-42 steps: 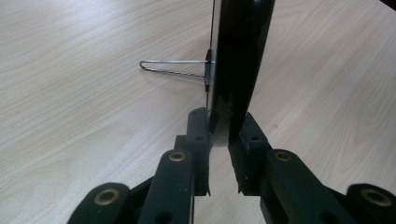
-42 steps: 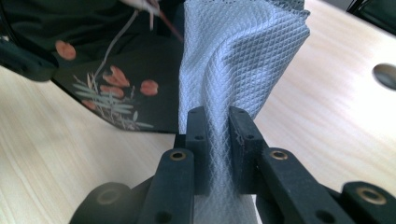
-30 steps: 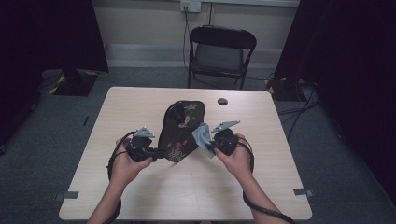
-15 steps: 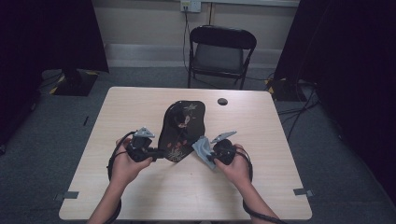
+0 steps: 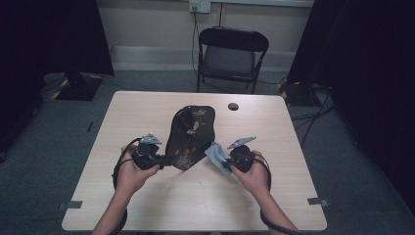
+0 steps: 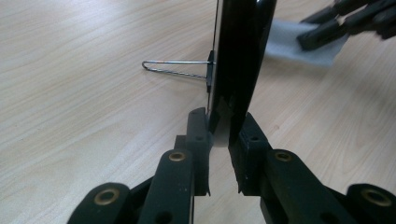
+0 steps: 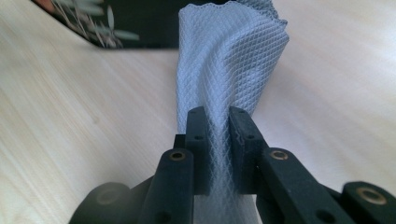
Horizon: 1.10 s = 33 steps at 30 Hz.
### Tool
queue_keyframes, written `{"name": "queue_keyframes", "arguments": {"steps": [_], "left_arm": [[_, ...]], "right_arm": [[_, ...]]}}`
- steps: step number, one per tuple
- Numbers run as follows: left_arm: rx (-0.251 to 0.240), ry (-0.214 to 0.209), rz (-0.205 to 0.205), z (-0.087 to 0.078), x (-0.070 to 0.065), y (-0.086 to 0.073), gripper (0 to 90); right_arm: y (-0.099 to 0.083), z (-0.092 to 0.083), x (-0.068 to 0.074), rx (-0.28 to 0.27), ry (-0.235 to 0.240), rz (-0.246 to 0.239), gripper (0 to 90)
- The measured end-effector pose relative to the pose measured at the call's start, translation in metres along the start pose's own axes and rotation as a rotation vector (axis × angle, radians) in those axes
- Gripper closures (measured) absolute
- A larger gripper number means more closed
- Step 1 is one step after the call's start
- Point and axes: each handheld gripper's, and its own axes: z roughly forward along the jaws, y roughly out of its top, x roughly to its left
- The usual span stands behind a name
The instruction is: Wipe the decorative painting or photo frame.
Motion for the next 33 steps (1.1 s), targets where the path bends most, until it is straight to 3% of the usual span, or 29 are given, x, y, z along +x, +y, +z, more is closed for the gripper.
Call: {"name": "queue_keyframes", "arguments": {"steps": [4,6,9,10,11,14,17,21,25,33], "left_arm": [[0.000,-0.001,-0.003,0.000,0.000,0.000,78.6],[0.000,0.000,0.000,0.000,0.000,0.000,78.6],[0.001,-0.001,-0.002,0.000,0.000,0.000,78.6],[0.000,0.001,-0.003,0.000,-0.001,0.000,78.6],[0.000,0.001,-0.003,0.000,-0.001,0.000,78.6],[-0.001,0.001,-0.001,0.000,0.000,0.000,78.6],[0.000,0.000,0.001,0.000,0.000,0.000,78.6],[0.000,0.001,0.001,0.000,0.000,0.000,78.6],[0.001,-0.003,0.002,0.000,0.001,0.000,78.6],[0.002,-0.004,0.002,0.000,0.001,0.000,78.6]], "right_arm": [[0.012,-0.019,-0.002,-0.031,-0.015,-0.011,79.9],[0.025,-0.039,-0.002,-0.067,-0.038,-0.028,79.8],[0.034,-0.051,-0.002,-0.082,-0.050,-0.038,79.9],[0.044,-0.062,-0.002,-0.101,-0.063,-0.050,79.9],[0.044,-0.062,-0.002,-0.101,-0.063,-0.050,79.9],[0.066,-0.086,0.004,-0.156,-0.078,-0.085,79.9],[0.081,-0.096,0.009,-0.187,-0.078,-0.100,79.8],[0.092,-0.098,0.014,-0.206,-0.075,-0.118,79.9],[0.096,-0.090,0.021,-0.196,-0.059,-0.128,79.9],[0.081,-0.063,0.024,-0.151,-0.030,-0.116,79.8]]}}
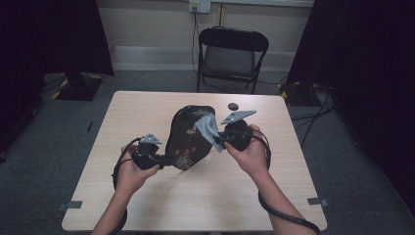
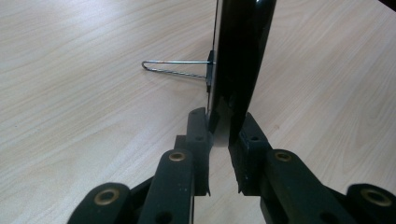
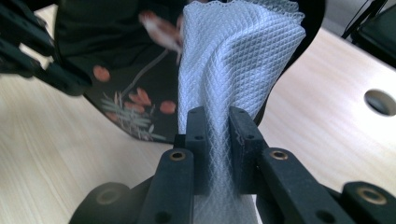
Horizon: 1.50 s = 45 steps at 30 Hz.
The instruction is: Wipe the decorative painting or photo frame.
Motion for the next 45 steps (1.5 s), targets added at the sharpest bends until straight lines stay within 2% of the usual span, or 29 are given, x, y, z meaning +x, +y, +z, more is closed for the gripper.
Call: {"name": "queue_keyframes", "arguments": {"steps": [9,15,25,38,42,45], "left_arm": [[0.003,-0.002,-0.002,0.000,0.000,0.000,78.6],[0.002,-0.002,-0.001,0.000,0.000,0.000,78.6],[0.001,0.001,-0.005,0.000,0.001,0.000,78.6],[-0.001,0.002,-0.005,0.000,0.000,0.000,78.6],[0.002,0.000,-0.005,-0.001,0.000,0.000,78.6],[-0.002,0.000,-0.004,0.000,0.001,0.000,78.6]], "right_arm": [[-0.032,0.028,0.003,0.055,0.035,0.047,79.9],[-0.047,0.041,0.005,0.086,0.046,0.061,79.8],[-0.079,0.070,0.010,0.179,0.070,0.083,79.8],[-0.098,0.081,0.014,0.227,0.090,0.085,79.7],[-0.098,0.079,0.014,0.223,0.093,0.093,79.7],[-0.092,0.069,0.012,0.207,0.079,0.081,79.7]]}}
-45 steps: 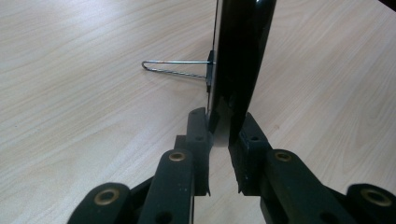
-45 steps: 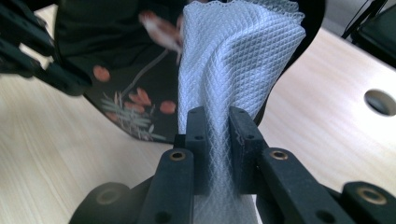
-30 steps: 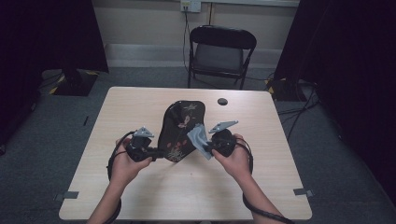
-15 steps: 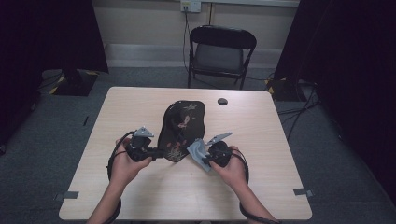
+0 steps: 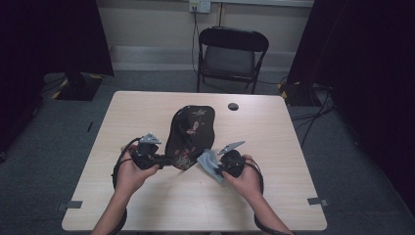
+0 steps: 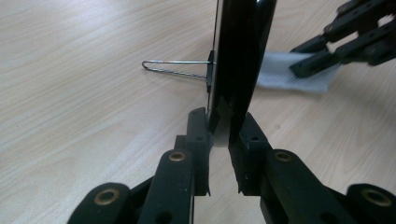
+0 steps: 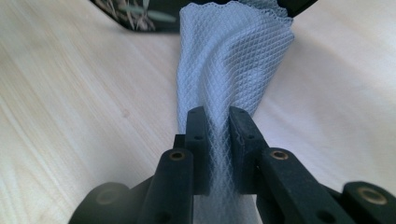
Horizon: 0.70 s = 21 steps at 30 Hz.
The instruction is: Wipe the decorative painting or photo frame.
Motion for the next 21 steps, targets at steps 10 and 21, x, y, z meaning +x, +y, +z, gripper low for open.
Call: {"name": "queue_keyframes", "arguments": {"steps": [10,21], "left_arm": [[0.006,0.002,0.001,0.000,-0.001,0.000,78.6],[0.004,0.004,0.000,0.000,-0.001,0.000,78.6]], "right_arm": [[0.035,-0.065,-0.007,-0.123,-0.049,-0.021,79.8],[0.085,-0.115,0.005,-0.245,-0.085,-0.076,79.8]]}}
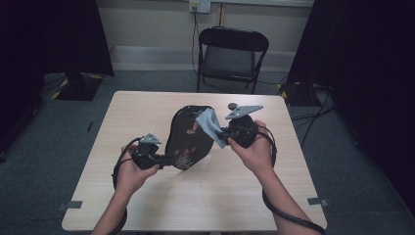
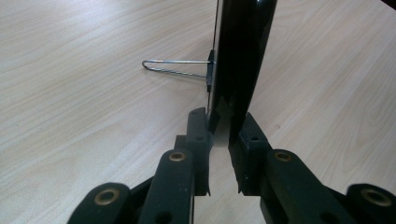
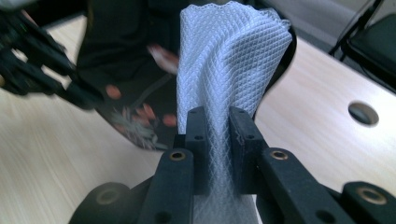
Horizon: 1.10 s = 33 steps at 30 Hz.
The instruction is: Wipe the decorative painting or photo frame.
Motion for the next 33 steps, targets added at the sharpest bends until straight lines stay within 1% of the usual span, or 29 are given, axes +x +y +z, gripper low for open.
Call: {"name": "queue_keyframes", "arguments": {"steps": [1,2,3,4,5,7,8,11,17,20,21,22,24,25,26,28,29,30,31,32,33], "left_arm": [[0.001,-0.002,0.001,0.000,0.000,0.000,78.6],[0.000,0.000,0.000,0.000,0.000,0.000,78.6],[0.001,0.000,0.002,0.000,0.000,0.000,78.6],[0.001,0.000,0.002,0.000,0.000,0.000,78.6],[0.000,-0.001,0.002,0.000,0.000,0.000,78.6],[0.002,-0.004,0.002,0.000,0.000,0.000,78.6],[0.002,-0.004,0.002,0.000,0.000,0.000,78.6],[0.000,-0.001,0.006,0.000,0.000,0.000,78.6],[0.001,0.000,0.006,0.000,0.000,0.000,78.6],[0.001,-0.001,0.003,0.000,0.000,0.000,78.6],[0.001,-0.001,0.003,0.000,0.000,0.000,78.6],[0.001,0.001,0.006,0.000,0.000,0.000,78.6],[0.001,0.000,0.006,0.000,0.000,0.000,78.7],[0.001,0.001,0.006,0.000,0.000,0.000,78.6],[0.001,0.001,0.006,0.000,0.000,0.000,78.6],[0.001,0.000,0.006,0.000,0.000,0.000,78.6],[0.001,0.000,0.006,0.000,0.000,0.000,78.6],[0.001,0.000,0.006,0.000,0.000,0.000,78.6],[0.002,0.000,0.009,0.000,0.000,0.000,78.6],[0.002,0.000,0.008,0.000,0.000,0.000,78.6],[0.000,0.001,0.005,0.000,0.000,0.000,78.6]], "right_arm": [[0.009,0.001,0.003,-0.012,0.005,-0.008,79.8],[0.009,0.001,0.003,-0.012,0.005,-0.008,79.8],[0.012,0.004,0.007,-0.010,0.009,-0.010,79.8],[0.012,0.004,0.007,-0.010,0.009,-0.010,79.8],[0.012,0.008,0.009,-0.003,0.013,-0.021,79.8],[0.012,0.010,0.010,-0.001,0.014,-0.020,79.8],[0.009,0.015,0.013,0.003,0.025,-0.014,79.8],[0.006,0.020,0.014,0.012,0.029,-0.016,79.8],[-0.007,0.030,0.015,0.036,0.042,-0.014,79.8],[-0.015,0.035,0.015,0.051,0.045,-0.005,79.8],[-0.021,0.040,0.015,0.062,0.050,0.001,79.8],[-0.021,0.040,0.015,0.062,0.050,0.001,79.8],[-0.028,0.045,0.014,0.073,0.053,0.009,79.8],[-0.036,0.050,0.014,0.086,0.058,0.017,79.8],[-0.036,0.050,0.014,0.086,0.058,0.017,79.8],[-0.043,0.055,0.014,0.100,0.061,0.024,79.8],[-0.049,0.060,0.014,0.112,0.064,0.034,79.8],[-0.049,0.060,0.014,0.112,0.064,0.034,79.8],[-0.055,0.064,0.014,0.120,0.067,0.041,79.7],[-0.055,0.064,0.014,0.120,0.067,0.041,79.7],[-0.058,0.066,0.014,0.124,0.072,0.052,79.7]]}}
